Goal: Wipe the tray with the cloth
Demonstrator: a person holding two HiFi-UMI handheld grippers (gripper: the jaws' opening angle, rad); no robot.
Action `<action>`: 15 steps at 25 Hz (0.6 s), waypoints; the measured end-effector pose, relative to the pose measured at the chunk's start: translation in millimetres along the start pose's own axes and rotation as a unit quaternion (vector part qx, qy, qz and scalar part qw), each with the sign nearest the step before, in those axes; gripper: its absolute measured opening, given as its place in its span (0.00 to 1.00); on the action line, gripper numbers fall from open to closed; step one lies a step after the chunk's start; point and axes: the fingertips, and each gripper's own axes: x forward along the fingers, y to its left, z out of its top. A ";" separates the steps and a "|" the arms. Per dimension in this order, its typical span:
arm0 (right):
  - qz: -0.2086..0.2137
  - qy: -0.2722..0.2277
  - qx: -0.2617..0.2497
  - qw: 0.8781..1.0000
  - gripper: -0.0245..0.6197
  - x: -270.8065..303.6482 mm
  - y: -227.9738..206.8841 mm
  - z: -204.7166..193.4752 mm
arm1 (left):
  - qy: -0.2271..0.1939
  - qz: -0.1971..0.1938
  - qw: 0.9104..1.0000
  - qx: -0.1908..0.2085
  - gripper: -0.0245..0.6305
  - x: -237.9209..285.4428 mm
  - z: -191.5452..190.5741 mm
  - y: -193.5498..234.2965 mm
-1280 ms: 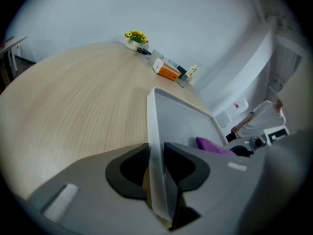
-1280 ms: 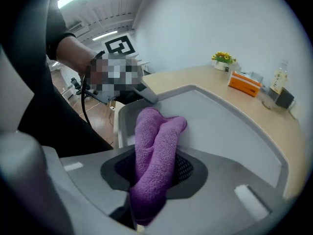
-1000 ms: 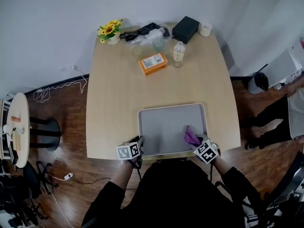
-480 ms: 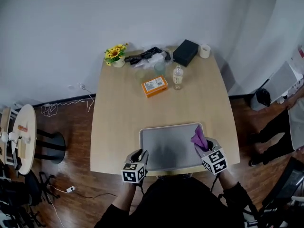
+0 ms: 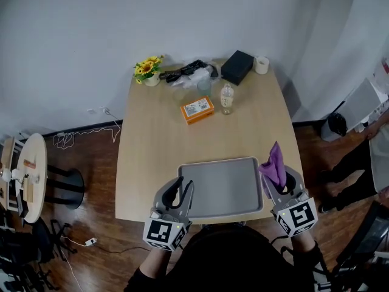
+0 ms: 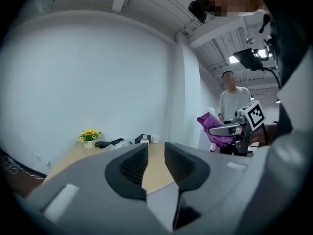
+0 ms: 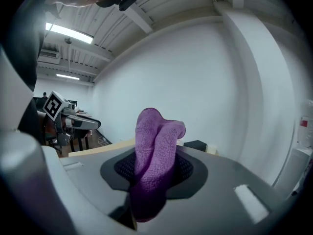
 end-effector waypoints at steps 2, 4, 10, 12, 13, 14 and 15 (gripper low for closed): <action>-0.020 0.003 -0.001 1.000 0.24 -2.3 -17.7 -7.2 | 0.003 0.002 1.000 -0.013 0.17 1.6 -3.4 2.0; -0.059 0.023 0.011 0.998 0.24 -8.3 -50.9 -34.5 | 0.008 0.006 1.000 -0.023 0.17 1.3 -8.3 4.9; -0.158 0.115 0.089 0.977 0.24 -40.6 -139.9 -152.2 | 0.026 0.015 0.999 -0.036 0.17 -2.6 -21.6 11.0; -0.146 0.147 0.092 0.974 0.24 -30.1 -136.9 -190.5 | 0.031 0.013 0.999 -0.039 0.17 -0.5 -25.6 10.4; -0.138 0.164 0.093 0.972 0.24 -22.4 -132.3 -211.3 | 0.032 0.011 0.999 -0.041 0.17 0.5 -26.3 8.9; -0.130 0.181 0.096 0.970 0.24 -13.7 -127.0 -233.3 | 0.033 0.009 0.999 -0.041 0.17 1.6 -26.4 7.3; -0.122 0.200 0.100 0.967 0.24 -4.6 -121.4 -256.6 | 0.033 0.006 0.999 -0.040 0.17 2.6 -26.3 5.7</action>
